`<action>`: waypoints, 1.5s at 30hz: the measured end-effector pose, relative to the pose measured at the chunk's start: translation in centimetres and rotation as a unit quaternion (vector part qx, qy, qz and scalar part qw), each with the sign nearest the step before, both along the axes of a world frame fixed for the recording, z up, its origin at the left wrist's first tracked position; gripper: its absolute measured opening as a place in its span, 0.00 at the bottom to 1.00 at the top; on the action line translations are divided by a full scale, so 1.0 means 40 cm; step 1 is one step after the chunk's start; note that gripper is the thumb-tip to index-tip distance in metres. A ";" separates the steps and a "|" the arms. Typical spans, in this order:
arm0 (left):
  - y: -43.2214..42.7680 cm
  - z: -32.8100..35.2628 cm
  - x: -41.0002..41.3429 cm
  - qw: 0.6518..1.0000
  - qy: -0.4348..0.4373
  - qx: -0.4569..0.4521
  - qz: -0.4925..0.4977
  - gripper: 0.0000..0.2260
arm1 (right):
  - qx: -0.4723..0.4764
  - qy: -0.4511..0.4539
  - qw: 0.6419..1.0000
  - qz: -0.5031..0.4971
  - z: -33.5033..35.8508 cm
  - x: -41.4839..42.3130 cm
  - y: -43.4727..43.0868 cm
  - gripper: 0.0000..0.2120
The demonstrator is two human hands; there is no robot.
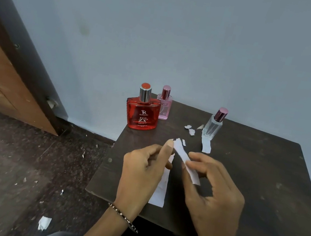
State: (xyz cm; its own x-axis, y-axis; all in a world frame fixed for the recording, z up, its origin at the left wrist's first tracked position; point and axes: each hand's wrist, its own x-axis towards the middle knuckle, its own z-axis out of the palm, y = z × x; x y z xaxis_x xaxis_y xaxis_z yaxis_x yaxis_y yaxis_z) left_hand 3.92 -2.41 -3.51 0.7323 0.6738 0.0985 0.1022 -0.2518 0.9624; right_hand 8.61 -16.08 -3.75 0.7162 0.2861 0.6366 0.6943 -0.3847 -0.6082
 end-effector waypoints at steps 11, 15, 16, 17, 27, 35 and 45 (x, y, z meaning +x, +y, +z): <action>-0.002 0.001 0.036 0.984 -0.023 -0.171 -0.034 0.11 | -0.021 0.001 0.998 0.055 -0.018 -0.003 0.006 0.06; -0.010 0.003 0.039 0.983 -0.041 -0.168 -0.058 0.11 | -0.026 0.009 0.997 0.073 -0.022 -0.001 0.006 0.09; -0.012 0.003 0.039 0.983 -0.045 -0.169 -0.059 0.12 | -0.029 0.012 0.997 0.077 -0.022 0.000 0.006 0.10; -0.013 0.002 0.040 0.982 -0.049 -0.173 -0.060 0.12 | -0.035 0.017 0.996 0.080 -0.024 0.002 0.006 0.12; -0.004 -0.016 0.044 0.994 -0.023 -0.108 -0.002 0.14 | -0.036 0.078 0.996 0.015 -0.019 0.020 0.017 0.11; 0.006 -0.019 0.040 0.991 -0.064 -0.112 0.026 0.14 | -0.065 0.171 0.982 0.045 0.035 0.112 0.140 0.12; 0.008 -0.013 0.044 0.995 -0.017 -0.097 -0.003 0.10 | -0.214 0.288 0.925 0.127 0.082 0.309 0.322 0.24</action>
State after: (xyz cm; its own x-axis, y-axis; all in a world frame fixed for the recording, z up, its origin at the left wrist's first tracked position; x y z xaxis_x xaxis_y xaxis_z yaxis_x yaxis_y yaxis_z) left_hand 5.67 -2.09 -4.04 0.7351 0.6779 -0.0080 0.0682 -0.0621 0.9957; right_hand 20.97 -3.19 -0.47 0.7758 0.6297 -0.0392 0.4047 -0.5443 -0.7349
